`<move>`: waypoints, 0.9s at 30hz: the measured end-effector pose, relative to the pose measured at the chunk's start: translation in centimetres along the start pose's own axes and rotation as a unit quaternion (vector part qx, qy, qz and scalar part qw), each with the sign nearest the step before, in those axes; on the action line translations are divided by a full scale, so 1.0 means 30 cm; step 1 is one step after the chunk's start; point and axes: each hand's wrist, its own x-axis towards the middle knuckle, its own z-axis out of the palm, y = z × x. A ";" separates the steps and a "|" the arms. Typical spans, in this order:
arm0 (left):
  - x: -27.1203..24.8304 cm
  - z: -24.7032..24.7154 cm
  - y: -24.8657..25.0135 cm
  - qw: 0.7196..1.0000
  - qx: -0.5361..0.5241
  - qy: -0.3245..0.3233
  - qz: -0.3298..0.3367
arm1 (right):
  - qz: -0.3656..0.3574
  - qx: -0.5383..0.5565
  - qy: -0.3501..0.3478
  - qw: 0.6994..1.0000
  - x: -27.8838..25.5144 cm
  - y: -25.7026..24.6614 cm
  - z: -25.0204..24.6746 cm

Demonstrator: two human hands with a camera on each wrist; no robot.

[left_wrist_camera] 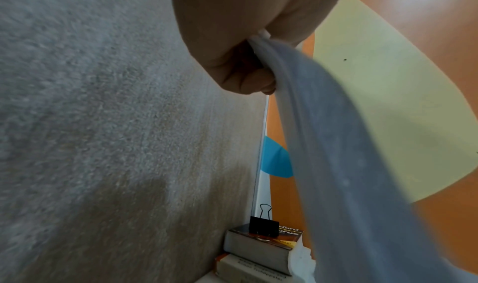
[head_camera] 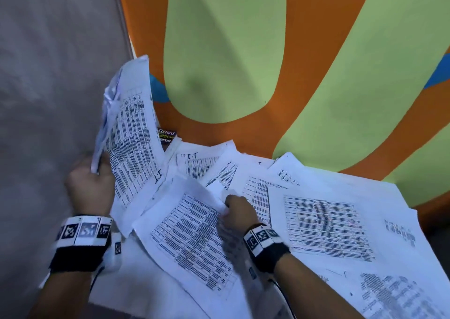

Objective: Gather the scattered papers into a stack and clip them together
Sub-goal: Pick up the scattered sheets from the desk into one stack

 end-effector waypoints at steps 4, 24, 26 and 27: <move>0.017 0.016 -0.010 0.999 -0.032 0.019 -0.011 | -0.016 0.046 0.041 0.998 -0.056 0.020 -0.123; -0.070 0.188 0.165 0.991 -0.112 -0.061 0.033 | 0.115 -0.195 -0.112 0.968 -0.095 0.611 -0.503; -0.090 0.195 0.174 0.990 -0.124 -0.062 0.038 | 0.115 -0.171 -0.092 0.974 -0.088 0.633 -0.438; -0.098 0.195 0.178 0.989 -0.124 -0.064 0.054 | 0.116 -0.161 -0.087 0.976 -0.082 0.638 -0.420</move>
